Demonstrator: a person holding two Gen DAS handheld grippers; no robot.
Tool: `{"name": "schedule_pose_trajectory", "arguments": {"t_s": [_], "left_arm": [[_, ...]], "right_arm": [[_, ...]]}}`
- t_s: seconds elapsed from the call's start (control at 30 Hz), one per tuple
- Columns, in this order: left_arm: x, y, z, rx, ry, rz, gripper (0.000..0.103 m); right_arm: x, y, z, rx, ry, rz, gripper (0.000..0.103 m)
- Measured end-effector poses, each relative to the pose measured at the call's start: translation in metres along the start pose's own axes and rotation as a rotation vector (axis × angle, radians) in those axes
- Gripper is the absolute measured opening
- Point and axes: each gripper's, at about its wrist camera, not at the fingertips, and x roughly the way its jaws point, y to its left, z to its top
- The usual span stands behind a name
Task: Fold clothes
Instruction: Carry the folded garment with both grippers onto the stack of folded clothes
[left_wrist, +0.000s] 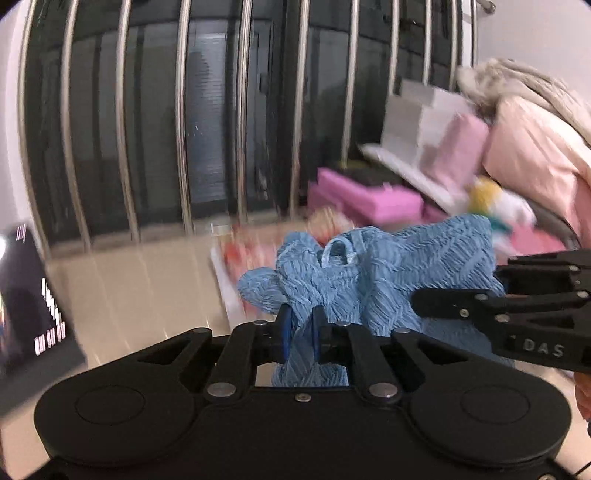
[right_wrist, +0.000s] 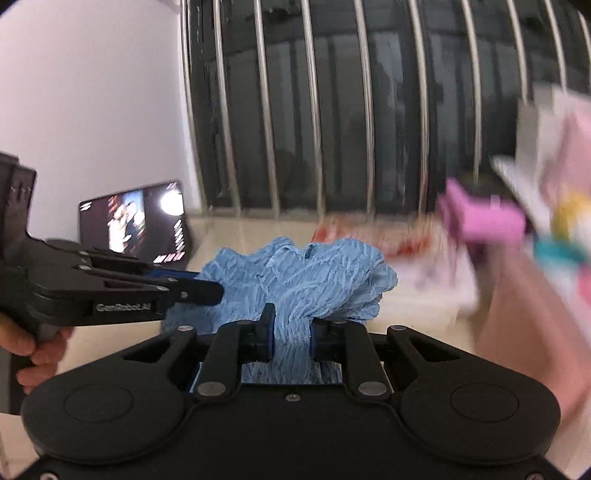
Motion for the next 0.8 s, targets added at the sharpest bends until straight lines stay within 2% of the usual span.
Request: {"name": "schedule_pose_trajectory", "arguments": {"t_s": [0.13,0.27,0.37,0.53,0.57,0.6,0.63,0.67,0.7,0.73,0.8], "left_arm": [[0.065,0.011,0.059,0.035,0.001,0.052,0.011],[0.148,0.029,0.097,-0.011,0.055,0.064,0.011],[0.203,0.037,0.106,-0.049,0.113,0.083,0.012],[0.276,0.046,0.09,-0.088,0.224,0.126,0.017],[0.288,0.048,0.086,-0.092,0.254,0.147,0.028],[0.291,0.049,0.084,-0.084,0.257,0.164,0.046],[0.295,0.051,0.082,-0.076,0.261,0.182,0.057],[0.298,0.052,0.079,-0.068,0.264,0.2,0.07],[0.293,0.053,0.079,-0.063,0.23,0.209,0.071],[0.288,0.054,0.08,-0.058,0.196,0.219,0.072],[0.268,0.055,0.078,-0.071,0.088,0.167,0.073]], "right_arm": [[0.06,-0.041,0.059,-0.035,0.02,-0.029,0.017],[0.132,-0.087,0.103,-0.047,0.08,-0.08,0.017],[0.186,-0.116,0.117,-0.045,0.147,-0.129,0.018],[0.271,-0.144,0.1,-0.054,0.294,-0.204,0.021],[0.284,-0.146,0.095,-0.064,0.324,-0.224,0.024],[0.297,-0.148,0.087,-0.075,0.359,-0.247,0.028],[0.306,-0.149,0.08,-0.088,0.388,-0.272,0.03],[0.311,-0.148,0.075,-0.111,0.408,-0.304,0.039],[0.311,-0.146,0.072,-0.145,0.406,-0.339,0.051],[0.308,-0.142,0.072,-0.183,0.387,-0.366,0.052],[0.29,-0.129,0.074,-0.263,0.289,-0.445,0.063]]}}
